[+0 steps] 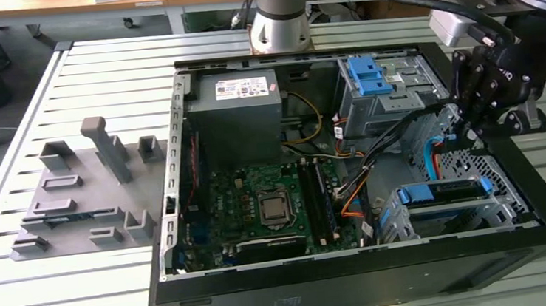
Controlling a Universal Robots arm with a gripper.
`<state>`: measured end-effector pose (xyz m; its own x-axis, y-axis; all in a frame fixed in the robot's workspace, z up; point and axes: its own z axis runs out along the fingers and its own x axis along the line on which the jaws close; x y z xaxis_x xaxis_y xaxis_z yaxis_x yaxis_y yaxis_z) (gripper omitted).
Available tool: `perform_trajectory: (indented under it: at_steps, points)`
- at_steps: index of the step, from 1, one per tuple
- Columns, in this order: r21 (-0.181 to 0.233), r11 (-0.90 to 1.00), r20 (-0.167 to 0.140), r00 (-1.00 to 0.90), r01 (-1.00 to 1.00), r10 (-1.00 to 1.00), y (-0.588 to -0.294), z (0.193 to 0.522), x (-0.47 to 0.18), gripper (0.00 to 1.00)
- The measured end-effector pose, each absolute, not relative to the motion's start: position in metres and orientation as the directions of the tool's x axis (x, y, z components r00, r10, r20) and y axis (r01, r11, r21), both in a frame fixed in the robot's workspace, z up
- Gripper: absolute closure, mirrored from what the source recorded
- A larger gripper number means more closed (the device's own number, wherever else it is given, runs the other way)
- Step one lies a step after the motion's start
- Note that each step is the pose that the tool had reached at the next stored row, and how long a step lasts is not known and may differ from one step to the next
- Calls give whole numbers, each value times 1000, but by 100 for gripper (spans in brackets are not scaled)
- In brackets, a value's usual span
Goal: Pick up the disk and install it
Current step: 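Insert the first disk wire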
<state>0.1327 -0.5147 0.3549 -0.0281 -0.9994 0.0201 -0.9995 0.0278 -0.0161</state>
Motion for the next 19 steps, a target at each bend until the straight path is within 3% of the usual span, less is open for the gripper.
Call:
perform_trajectory:
  at_steps: [2,19]
  points:
    - [-16,29,9,-29,-999,-1000,-516,354,133,84]
    - [-16,30,8,-30,-999,-1000,-548,345,130,84]
